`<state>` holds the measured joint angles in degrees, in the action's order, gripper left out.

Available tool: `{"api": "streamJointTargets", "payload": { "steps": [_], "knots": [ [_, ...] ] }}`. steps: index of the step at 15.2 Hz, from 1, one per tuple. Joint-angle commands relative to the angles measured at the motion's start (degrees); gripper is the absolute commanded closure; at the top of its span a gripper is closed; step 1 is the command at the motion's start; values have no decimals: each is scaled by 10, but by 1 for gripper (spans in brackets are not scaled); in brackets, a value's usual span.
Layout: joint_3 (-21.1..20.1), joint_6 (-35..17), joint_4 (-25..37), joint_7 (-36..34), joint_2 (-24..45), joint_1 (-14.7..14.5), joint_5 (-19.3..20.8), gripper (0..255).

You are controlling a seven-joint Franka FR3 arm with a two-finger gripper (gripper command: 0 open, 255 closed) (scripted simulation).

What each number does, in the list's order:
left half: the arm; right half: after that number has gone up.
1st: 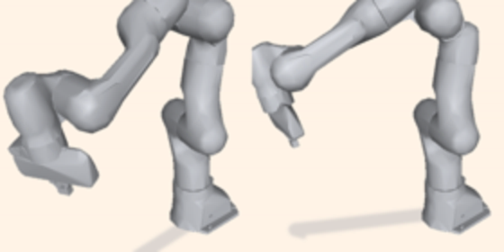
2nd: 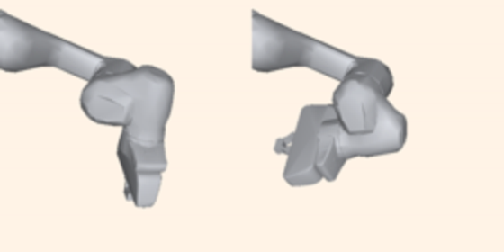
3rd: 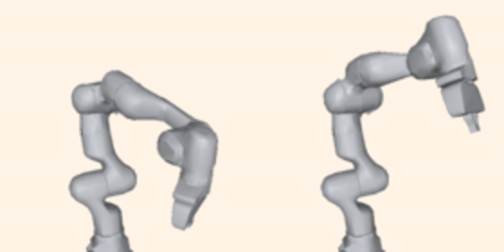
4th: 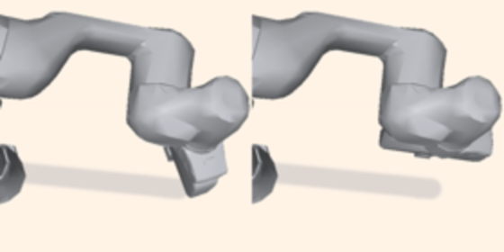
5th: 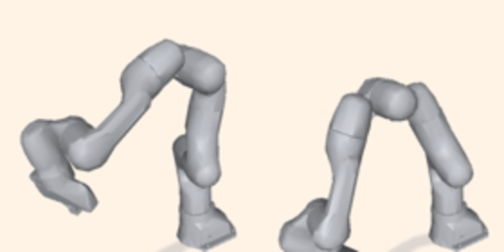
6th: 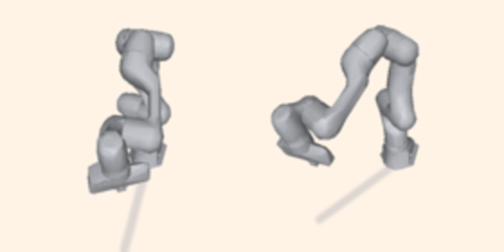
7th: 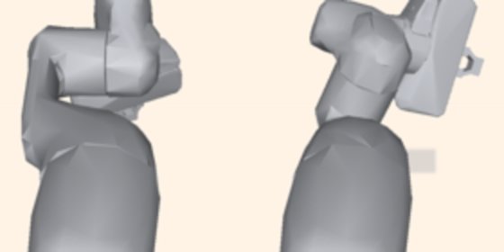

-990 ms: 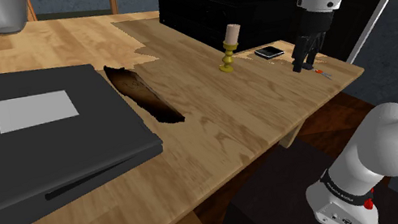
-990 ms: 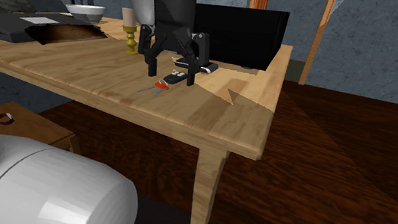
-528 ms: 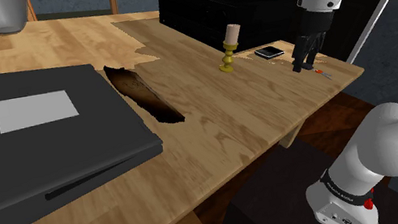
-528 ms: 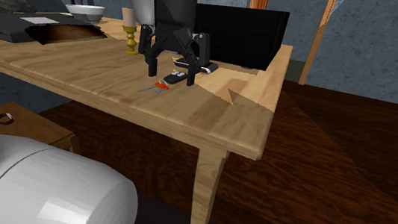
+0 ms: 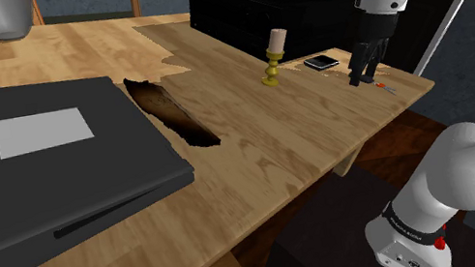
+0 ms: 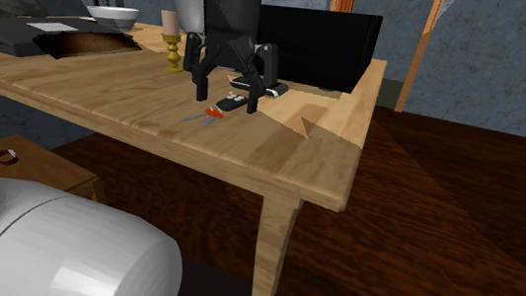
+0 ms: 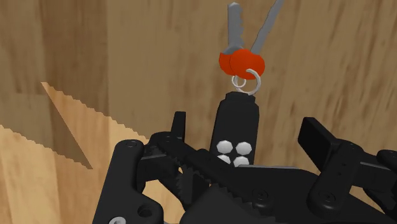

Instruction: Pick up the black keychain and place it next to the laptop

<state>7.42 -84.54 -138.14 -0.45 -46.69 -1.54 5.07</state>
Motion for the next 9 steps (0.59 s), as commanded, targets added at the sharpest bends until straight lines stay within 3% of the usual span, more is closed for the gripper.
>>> {"api": "streamJointTargets", "payload": {
  "steps": [1, 4, 9],
  "knots": [
    [6, -43, -64, 1, -118, 13, 5, 255],
    [2, -50, -67, -5, -114, 11, 1, 255],
    [2, -6, -11, 0, -104, 10, 2, 255]
  ]
}}
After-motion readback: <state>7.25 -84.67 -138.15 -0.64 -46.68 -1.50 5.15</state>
